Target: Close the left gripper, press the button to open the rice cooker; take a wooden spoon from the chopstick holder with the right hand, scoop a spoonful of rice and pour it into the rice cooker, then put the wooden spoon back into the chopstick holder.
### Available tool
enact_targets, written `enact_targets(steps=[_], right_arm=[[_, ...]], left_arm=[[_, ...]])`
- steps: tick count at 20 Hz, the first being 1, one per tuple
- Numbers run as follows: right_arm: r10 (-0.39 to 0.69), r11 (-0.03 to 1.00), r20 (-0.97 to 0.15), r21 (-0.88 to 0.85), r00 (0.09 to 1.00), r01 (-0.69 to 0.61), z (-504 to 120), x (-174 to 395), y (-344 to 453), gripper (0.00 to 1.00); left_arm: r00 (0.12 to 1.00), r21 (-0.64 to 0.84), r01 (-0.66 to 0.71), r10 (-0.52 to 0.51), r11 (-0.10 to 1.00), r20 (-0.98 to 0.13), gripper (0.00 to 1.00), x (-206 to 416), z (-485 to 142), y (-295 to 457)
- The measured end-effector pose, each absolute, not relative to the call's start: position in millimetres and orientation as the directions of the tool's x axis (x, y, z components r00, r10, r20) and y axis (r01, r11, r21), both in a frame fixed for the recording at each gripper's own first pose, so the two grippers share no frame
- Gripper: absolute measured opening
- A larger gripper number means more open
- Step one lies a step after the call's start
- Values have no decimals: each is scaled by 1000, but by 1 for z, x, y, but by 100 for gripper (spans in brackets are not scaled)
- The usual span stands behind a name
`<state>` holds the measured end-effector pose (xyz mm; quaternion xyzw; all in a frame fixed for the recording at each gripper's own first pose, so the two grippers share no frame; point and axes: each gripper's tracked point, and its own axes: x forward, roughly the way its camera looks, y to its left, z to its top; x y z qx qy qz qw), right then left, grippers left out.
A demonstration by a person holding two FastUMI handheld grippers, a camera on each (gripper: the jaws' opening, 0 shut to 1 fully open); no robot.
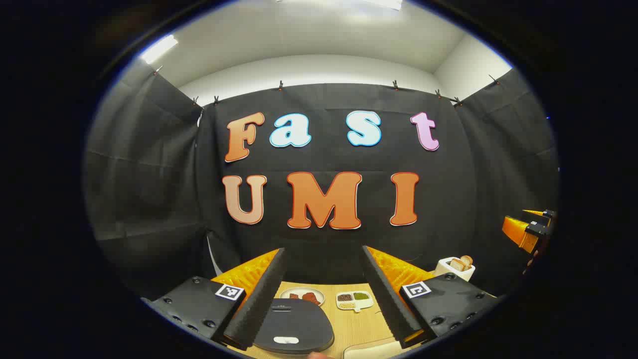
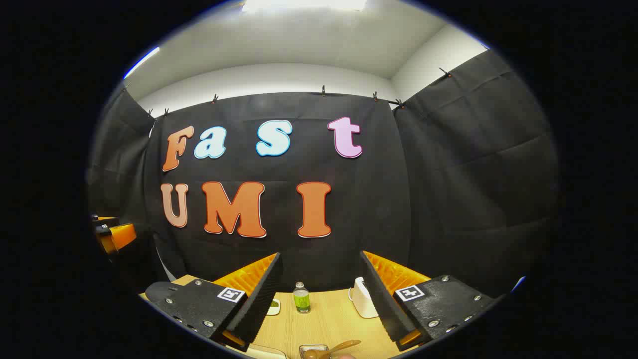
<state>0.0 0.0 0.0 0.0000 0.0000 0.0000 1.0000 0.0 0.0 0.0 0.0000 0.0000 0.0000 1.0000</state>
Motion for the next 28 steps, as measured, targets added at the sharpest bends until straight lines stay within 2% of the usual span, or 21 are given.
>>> enact_targets(steps=[9, 10, 11, 16, 17, 19, 24, 28], right_arm=[[15, 1000, 0, 1, 1000, -15, -2, 3, 10, 94], [17, 1000, -1, 0, 1000, -17, -2, 5, 11, 94], [21, 1000, -1, 1, 1000, -21, -2, 6, 13, 94], [38, 999, -10, 8, 999, -38, -7, 13, 19, 94], [38, 999, -11, 12, 999, -38, -7, 14, 19, 94], [37, 999, -12, 13, 999, -37, -8, 17, 19, 96], [51, 998, -20, 31, 999, -50, -12, 22, 24, 94], [45, 999, -31, 28, 998, -45, -16, 21, 21, 94]], left_arm=[[1000, 25, 14, -14, 1000, 4, 94, 3, 0, -3], [1000, 24, 10, -10, 1000, 0, 99, 4, -3, -2], [1000, 23, 9, -9, 1000, -6, 94, 6, -4, -1], [999, 21, -11, 12, 1000, -33, 94, 12, -13, 5], [999, 23, -15, 16, 1000, -38, 99, 12, -14, 6], [999, 28, -19, 21, 999, -42, 94, 15, -13, 8], [990, 93, -58, 69, 994, -124, 50, 23, -35, 18], [977, 85, -26, 43, 996, -209, 15, 27, -54, 17]])
